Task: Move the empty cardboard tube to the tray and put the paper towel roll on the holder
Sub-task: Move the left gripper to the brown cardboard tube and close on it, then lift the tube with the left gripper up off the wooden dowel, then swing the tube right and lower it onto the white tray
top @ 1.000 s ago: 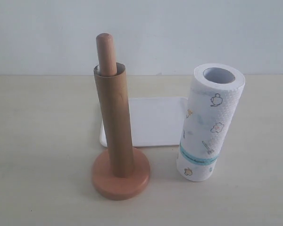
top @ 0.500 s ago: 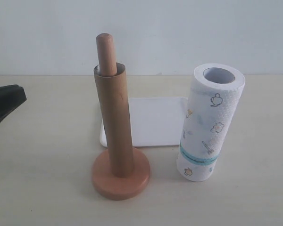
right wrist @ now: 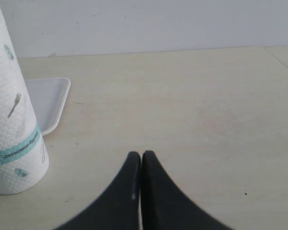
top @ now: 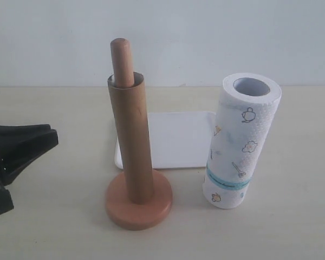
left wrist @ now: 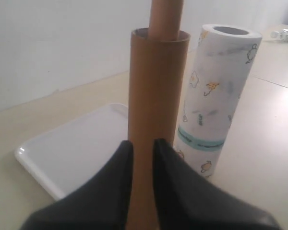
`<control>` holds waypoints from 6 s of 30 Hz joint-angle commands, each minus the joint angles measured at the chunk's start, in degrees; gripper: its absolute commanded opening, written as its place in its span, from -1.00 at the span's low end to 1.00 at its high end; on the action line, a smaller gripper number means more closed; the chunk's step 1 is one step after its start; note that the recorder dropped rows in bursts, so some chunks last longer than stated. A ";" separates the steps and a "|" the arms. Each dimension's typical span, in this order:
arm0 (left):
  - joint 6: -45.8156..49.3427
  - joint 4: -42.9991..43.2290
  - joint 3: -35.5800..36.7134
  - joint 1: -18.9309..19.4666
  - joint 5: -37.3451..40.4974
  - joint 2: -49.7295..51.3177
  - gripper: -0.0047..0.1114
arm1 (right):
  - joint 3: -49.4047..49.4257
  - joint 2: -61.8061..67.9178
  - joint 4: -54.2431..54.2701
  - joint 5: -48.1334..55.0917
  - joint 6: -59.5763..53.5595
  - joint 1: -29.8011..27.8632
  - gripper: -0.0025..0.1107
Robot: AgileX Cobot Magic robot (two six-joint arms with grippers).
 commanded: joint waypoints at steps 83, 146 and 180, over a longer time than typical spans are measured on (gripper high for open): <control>11.52 -19.99 -25.46 -19.45 4.72 6.02 -0.85 | -0.02 -0.29 -0.14 -0.52 -0.19 0.05 -0.96; 56.60 -38.14 -60.77 -16.94 57.85 44.43 -0.85 | -0.02 -0.29 -0.14 -0.52 -0.19 0.05 -0.96; 71.73 -45.01 -67.95 -28.40 57.24 55.65 -0.85 | -0.02 -0.29 -0.14 -0.52 -0.19 0.05 -0.96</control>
